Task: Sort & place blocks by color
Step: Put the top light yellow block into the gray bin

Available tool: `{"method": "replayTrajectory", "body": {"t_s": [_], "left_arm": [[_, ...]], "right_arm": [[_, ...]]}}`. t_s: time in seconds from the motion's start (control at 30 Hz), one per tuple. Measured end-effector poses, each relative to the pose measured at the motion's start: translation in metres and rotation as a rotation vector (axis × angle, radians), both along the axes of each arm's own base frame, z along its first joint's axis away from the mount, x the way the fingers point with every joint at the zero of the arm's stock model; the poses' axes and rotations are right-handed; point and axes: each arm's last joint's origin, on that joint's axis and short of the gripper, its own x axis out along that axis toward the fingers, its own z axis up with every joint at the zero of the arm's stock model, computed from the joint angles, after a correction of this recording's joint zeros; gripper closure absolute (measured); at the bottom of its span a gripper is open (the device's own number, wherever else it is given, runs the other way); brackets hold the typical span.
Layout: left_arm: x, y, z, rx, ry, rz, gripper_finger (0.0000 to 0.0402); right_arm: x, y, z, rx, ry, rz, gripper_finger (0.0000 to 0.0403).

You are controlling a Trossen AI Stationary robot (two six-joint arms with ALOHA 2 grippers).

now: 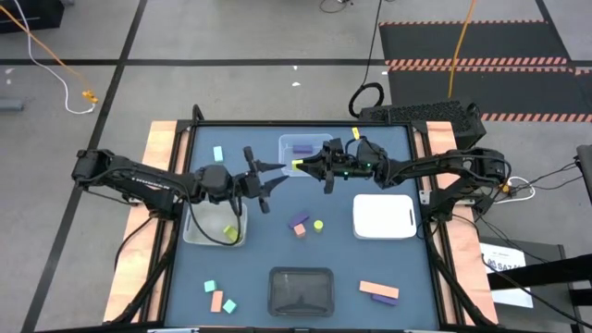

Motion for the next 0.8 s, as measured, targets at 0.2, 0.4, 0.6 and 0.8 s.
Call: {"method": "replayTrajectory", "body": {"t_s": [0.2,0.4,0.6,0.8], "left_arm": [[0.0,0.0,0.002,-0.105,-0.048,-0.018,0.0301],[0.003,0.0,-0.005,-0.087,-0.002,-0.013,0.0253],[0.014,0.0,-0.018,0.04,0.056,-0.009,0.0172],[0.026,0.002,-0.026,0.175,0.017,0.013,0.0127]], "right_arm": [[0.0,-0.001,0.0,-0.004,-0.001,-0.004,0.0357],[0.0,-0.002,0.0,0.037,-0.005,-0.047,0.0357],[0.0,-0.002,0.001,0.08,-0.009,-0.046,0.0357],[0.0,-0.001,0.0,0.091,-0.008,-0.04,0.0357]]}}
